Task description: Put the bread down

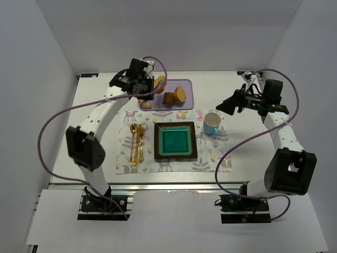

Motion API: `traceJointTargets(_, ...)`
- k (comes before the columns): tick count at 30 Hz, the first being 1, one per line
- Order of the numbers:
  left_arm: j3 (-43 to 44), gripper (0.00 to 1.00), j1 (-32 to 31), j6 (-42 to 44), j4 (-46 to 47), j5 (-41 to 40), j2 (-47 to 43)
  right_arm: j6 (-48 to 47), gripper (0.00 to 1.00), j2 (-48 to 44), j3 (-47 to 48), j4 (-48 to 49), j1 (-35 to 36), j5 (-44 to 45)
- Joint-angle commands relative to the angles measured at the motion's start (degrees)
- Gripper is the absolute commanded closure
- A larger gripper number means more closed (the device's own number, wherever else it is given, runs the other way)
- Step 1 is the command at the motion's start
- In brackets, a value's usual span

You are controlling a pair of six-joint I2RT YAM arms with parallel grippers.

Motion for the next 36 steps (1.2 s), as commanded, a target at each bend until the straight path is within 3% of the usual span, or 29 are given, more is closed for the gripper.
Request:
traceJointTargets(1,-6.55,1.0,-0.3,-1.44,0.73,7.59,-11.85,0.08,0.11,-1.12,0.3,0.57,-0.29,-1.72)
traceJointTargets(7,-25.82,1.0,-4.15,-3.2,4.68,15.94,-27.85,0.96,0.11,-0.59,0.92,1.18,-0.2,-2.07)
traceJointTargets(10,-32.94,1.0,-8.28,-4.69,5.74,15.7,-31.99,1.49,0.11,-0.06,1.53,1.18,-0.29,-2.51)
traceJointTargets(14,-38.58,1.0,-14.79,-6.89,7.41,10.96,-31.83,1.58,0.11,0.11,1.97,0.74,-0.29,-2.69)
traceJointTargets(21,-37.71,1.0,-21.83,-7.25,8.38,2.43,-25.5,0.7,0.11,-1.29,1.54,-0.57,-0.29,-2.78)
traceJointTargets(23,-37.44,0.93,-22.97,-6.54,7.85,2.16,-24.79,0.52,0.11,-1.64,1.36,-0.84,-0.29,-2.78)
traceJointTargets(24,-37.53,0.86,-23.24,-6.28,7.41,2.16,-24.79,0.52,0.11,-1.73,1.27,-0.84,-0.29,-2.69)
traceJointTargets(25,-38.05,0.69,-23.67,-6.19,7.24,2.25,-25.4,0.52,0.11,-1.91,1.18,-0.84,-0.29,-2.6)
traceJointTargets(29,-39.99,0.48,-23.86,-5.84,7.23,2.6,-28.9,0.61,0.11,-1.73,1.18,-0.66,-0.29,-2.51)
traceJointTargets(34,-40.78,0.43,-23.94,-6.98,7.76,2.6,-33.66,0.79,0.11,-1.12,1.36,-0.31,-0.2,-2.6)
traceJointTargets(36,-40.87,0.51,-23.86,-8.47,7.94,1.11,-35.85,0.79,0.11,-0.94,1.53,-0.31,-0.29,-2.6)
